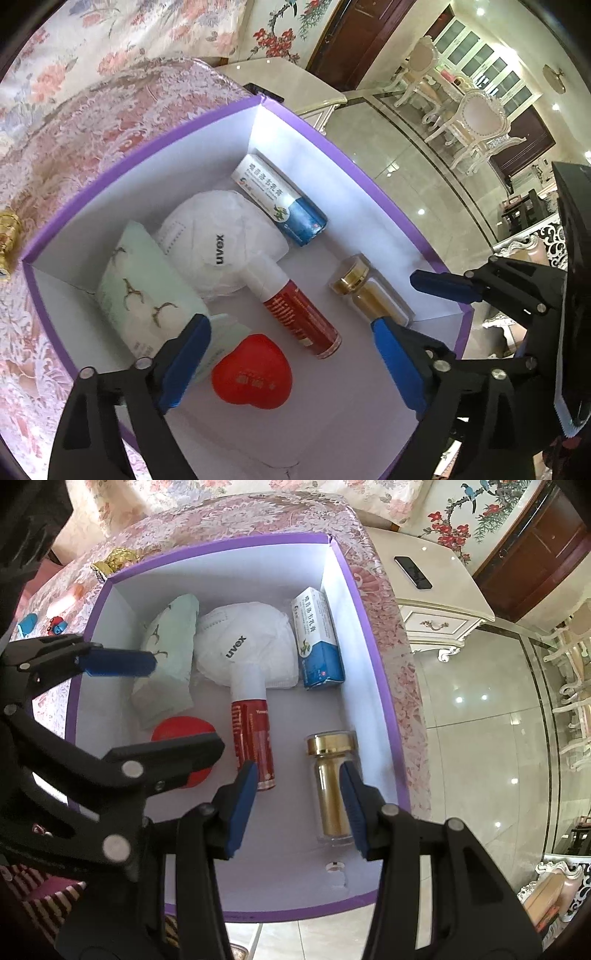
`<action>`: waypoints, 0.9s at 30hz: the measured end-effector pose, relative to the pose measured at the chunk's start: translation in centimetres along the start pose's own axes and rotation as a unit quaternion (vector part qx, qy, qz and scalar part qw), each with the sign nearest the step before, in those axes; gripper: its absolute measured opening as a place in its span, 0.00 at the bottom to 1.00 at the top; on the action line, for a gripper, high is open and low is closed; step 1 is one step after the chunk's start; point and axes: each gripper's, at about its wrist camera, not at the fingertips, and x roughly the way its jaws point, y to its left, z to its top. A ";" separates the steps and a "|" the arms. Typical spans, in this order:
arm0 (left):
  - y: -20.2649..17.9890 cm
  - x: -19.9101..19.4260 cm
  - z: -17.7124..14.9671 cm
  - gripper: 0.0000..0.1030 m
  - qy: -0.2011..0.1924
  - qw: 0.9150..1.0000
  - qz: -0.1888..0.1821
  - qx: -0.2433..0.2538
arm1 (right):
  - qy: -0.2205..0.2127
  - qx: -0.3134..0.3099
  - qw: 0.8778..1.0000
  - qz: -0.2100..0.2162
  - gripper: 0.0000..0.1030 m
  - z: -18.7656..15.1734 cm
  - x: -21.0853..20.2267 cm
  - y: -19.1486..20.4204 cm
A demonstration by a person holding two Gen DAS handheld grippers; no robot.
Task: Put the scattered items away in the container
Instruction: 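Withdraw both grippers from the box toward the remaining table items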
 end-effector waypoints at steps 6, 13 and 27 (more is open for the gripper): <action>1.2 -1.3 -0.8 1.00 -0.010 1.000 -0.008 -0.003 | -0.001 0.009 1.000 -0.008 0.48 0.2 -0.6 0.9; 4.1 -3.3 -1.8 1.00 -0.021 1.000 -0.008 0.000 | -0.005 0.025 0.999 -0.020 0.52 0.8 -1.5 3.2; 11.8 -10.3 -4.9 1.00 -0.070 0.997 -0.013 0.011 | -0.060 0.100 0.992 -0.044 0.53 4.1 -5.6 8.5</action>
